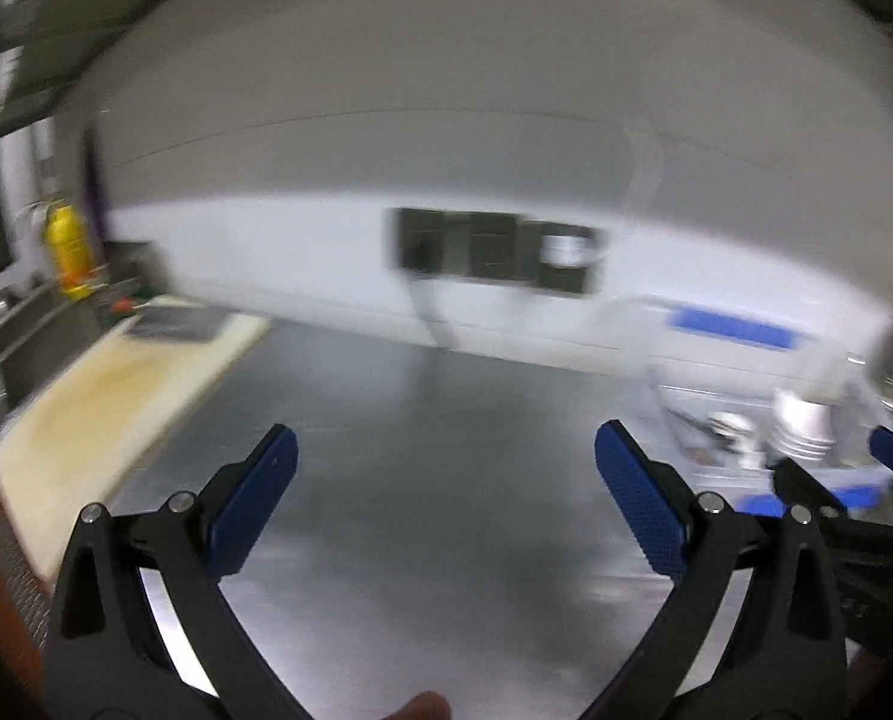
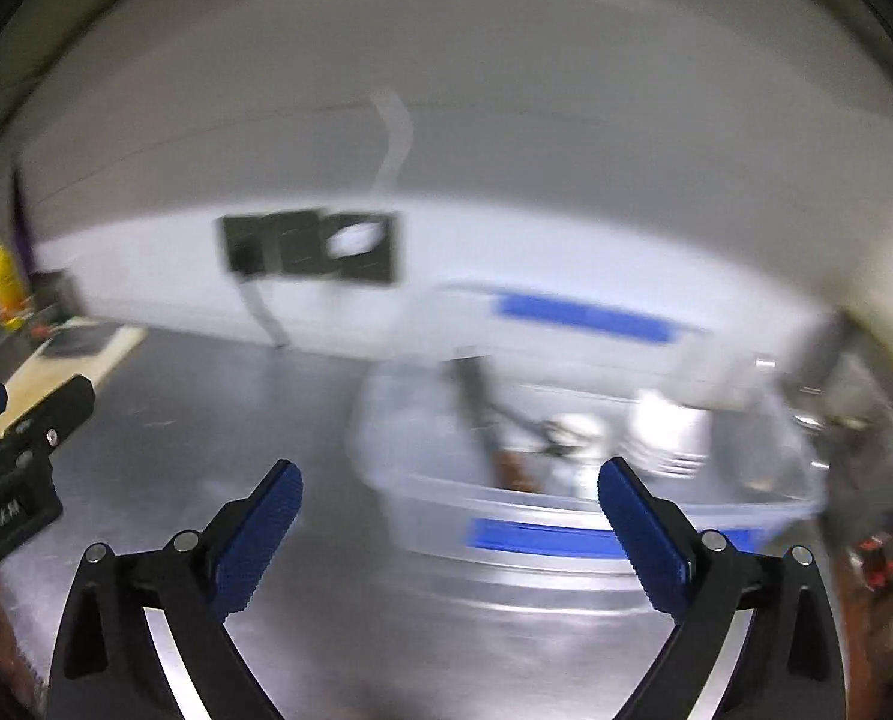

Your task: Organize utensils

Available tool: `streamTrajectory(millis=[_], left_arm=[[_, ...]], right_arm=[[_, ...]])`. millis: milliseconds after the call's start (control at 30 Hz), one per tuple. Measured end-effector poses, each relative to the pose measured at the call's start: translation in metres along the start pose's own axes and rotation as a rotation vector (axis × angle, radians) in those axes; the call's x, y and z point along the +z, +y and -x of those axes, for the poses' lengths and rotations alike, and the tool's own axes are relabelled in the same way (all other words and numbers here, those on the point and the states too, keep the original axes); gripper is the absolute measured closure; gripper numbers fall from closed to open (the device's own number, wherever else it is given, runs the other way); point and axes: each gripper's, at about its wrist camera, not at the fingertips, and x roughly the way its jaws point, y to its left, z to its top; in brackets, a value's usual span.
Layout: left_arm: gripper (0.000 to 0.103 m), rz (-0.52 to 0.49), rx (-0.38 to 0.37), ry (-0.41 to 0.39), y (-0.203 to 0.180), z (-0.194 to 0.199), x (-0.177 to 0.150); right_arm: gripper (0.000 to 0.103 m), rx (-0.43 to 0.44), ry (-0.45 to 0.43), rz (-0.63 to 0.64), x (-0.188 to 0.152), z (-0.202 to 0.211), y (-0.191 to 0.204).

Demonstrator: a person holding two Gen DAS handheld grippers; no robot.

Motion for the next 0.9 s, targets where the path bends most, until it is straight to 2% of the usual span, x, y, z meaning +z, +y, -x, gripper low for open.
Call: streamTrajectory(millis=[100, 200, 467, 600, 733, 900], left_arm=[[0.008, -0.063, -0.057, -0.003, -0.044, 0.009, -0.004], [0.008, -0.079, -0.112, 0.020, -0.078, 0.011, -0.009], [0.008, -0.136, -0.178, 0.083, -0.123, 0.008, -0.025], [0.008, -0.149, -0.170, 0.096, -0.130, 0.006, -0.028], [0.008, -0.129, -0.143, 0.091, -0.125, 0.001, -0.027], [0.008, -0.132, -0.120, 0.104, -0.119, -0.003, -0.024]], right_arm=[[0.005, -0.038, -0.018, -0.064, -0.008, 0.016, -0.034], [0.005, -0.077, 0.006, -0.118, -0.017, 0.021, -0.064], [0.005, -0.165, 0.063, -0.167, -0.038, 0.028, -0.112], [0.005, -0.193, 0.074, -0.168, -0.043, 0.027, -0.121], [0.005, -0.098, 0.088, -0.214, -0.048, 0.019, -0.133], [0.005, -0.114, 0.126, -0.203, -0.050, 0.009, -0.136]])
